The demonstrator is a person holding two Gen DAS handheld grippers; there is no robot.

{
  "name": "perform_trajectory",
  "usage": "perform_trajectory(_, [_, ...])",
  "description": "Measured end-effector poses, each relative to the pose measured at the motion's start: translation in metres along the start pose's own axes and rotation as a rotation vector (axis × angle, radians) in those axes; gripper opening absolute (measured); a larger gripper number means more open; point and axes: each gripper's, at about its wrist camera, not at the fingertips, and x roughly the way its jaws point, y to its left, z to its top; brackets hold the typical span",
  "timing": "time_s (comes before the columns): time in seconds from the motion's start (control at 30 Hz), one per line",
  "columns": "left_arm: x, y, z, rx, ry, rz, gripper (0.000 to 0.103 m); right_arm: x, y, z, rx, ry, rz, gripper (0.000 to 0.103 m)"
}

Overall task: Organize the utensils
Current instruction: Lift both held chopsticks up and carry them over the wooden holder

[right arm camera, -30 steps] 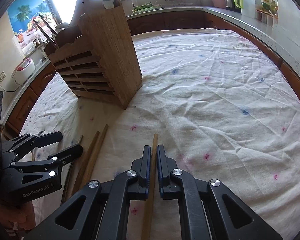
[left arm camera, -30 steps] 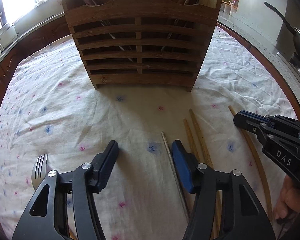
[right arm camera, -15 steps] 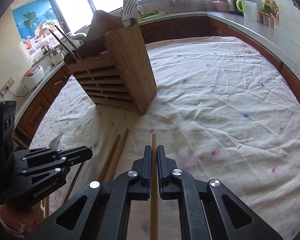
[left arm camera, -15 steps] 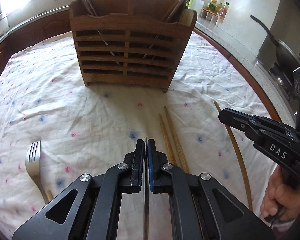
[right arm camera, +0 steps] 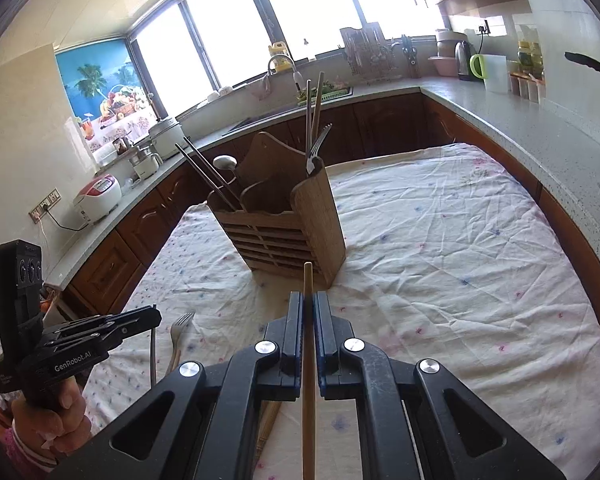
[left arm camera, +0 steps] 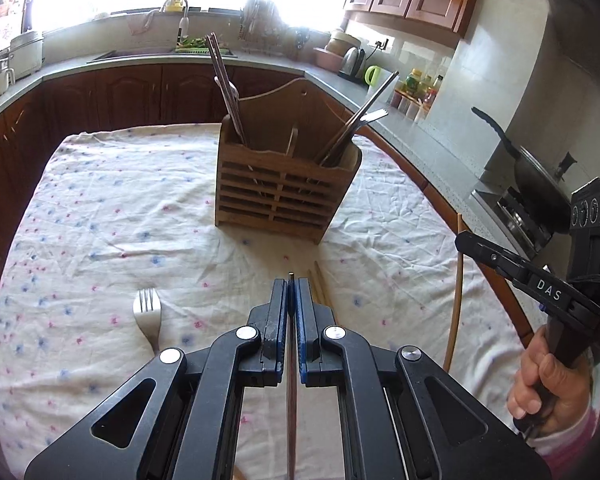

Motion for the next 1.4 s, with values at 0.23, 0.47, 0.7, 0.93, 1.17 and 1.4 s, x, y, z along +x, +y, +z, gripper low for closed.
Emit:
perform_trajectory(0.23, [-0.040, -0.001, 0.006, 0.004, -0.088, -0.011, 0.003, -0.027, 0.015, 0.011, -0.017, -0.071, 0.017, 0.005])
perform_trajectory(0.47, [-0.060, 0.000, 0.012, 0.006, -0.146, -0.008, 0.003, -0.044, 0.028, 0.025, -0.042, -0.138, 0.033, 0.005])
perform_trajectory(0.7, [-0.066, 0.000, 0.023, 0.007, -0.182, -0.005, 0.003, -0.047, 0.032, 0.040, -0.051, -0.179, 0.040, 0.005])
perform_trajectory(0.93, [-0.076, -0.001, 0.046, 0.012, -0.240, -0.001, 0.003, -0.045, 0.037, 0.058, -0.050, -0.222, 0.045, 0.005])
perform_trajectory(1.17, [-0.088, 0.001, 0.084, 0.012, -0.332, 0.007, 0.003, -0.045, 0.037, 0.086, -0.039, -0.295, 0.044, 0.005])
perform_trajectory(1.4, [-0.097, 0.004, 0.131, 0.012, -0.448, 0.021, 0.003, -0.042, 0.042, 0.121, -0.038, -0.388, 0.029, 0.005])
